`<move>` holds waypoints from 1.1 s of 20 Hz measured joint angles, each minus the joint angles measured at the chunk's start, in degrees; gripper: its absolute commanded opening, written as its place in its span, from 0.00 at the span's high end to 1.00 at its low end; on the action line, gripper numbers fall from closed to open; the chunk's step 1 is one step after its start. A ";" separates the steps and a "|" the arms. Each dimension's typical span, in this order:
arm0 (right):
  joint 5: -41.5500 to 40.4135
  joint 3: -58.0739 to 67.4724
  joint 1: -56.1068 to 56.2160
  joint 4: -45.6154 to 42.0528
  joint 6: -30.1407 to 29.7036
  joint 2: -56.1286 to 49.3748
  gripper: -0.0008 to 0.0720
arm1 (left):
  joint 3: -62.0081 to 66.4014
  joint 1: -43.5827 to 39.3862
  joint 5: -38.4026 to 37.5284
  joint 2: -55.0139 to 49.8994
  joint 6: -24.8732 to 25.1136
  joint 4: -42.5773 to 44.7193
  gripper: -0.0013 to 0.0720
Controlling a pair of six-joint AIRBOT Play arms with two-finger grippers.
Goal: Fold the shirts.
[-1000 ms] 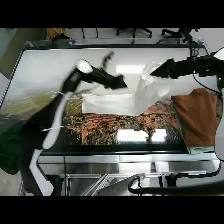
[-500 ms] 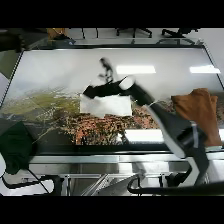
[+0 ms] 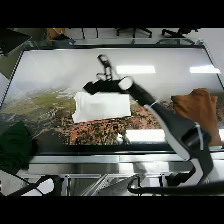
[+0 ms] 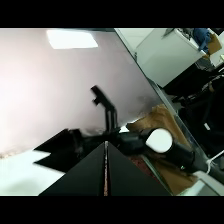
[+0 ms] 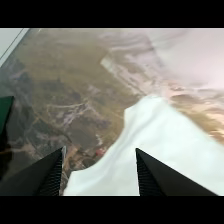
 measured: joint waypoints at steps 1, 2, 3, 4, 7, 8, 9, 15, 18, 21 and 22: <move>3.76 0.02 -4.09 -2.10 2.27 1.70 0.08 | -0.17 0.04 -0.20 0.17 0.26 -0.15 0.95; 7.50 -0.07 -7.69 -4.44 4.63 2.67 0.07 | -0.28 0.07 -0.48 0.31 0.42 -0.15 0.95; 11.91 -0.42 -11.41 -7.15 7.21 3.17 0.07 | -0.35 0.11 -0.52 0.37 0.42 -0.17 0.95; 15.43 -0.98 -14.43 -9.20 9.25 3.23 0.07 | -0.42 0.11 -0.72 0.42 0.46 -0.15 0.95; 22.03 -3.74 -20.13 -12.85 13.20 1.42 0.06 | -0.52 0.11 -0.87 0.52 0.66 -0.15 0.95; 23.65 -4.59 -20.81 -13.40 13.73 0.04 0.06 | -0.52 0.11 -0.87 0.52 0.66 -0.15 0.95; 24.24 -5.11 -21.07 -13.64 14.27 -1.33 0.06 | -0.52 0.11 -0.90 0.52 0.66 -0.13 0.95; 25.64 -6.36 -18.75 -8.33 12.48 -9.99 0.07 | -0.55 0.11 -1.09 0.52 0.81 0.04 0.95; 25.35 -6.47 -17.70 -3.98 9.27 -12.46 0.90 | -0.55 0.11 -1.11 0.55 0.81 0.04 0.95; 26.60 -4.66 -17.75 3.08 5.14 -12.02 0.97 | -0.55 0.11 -1.14 0.55 0.81 0.04 0.95; 27.23 -3.61 -18.14 4.37 4.35 -11.45 0.97 | -0.55 0.11 -1.14 0.55 0.81 0.04 0.95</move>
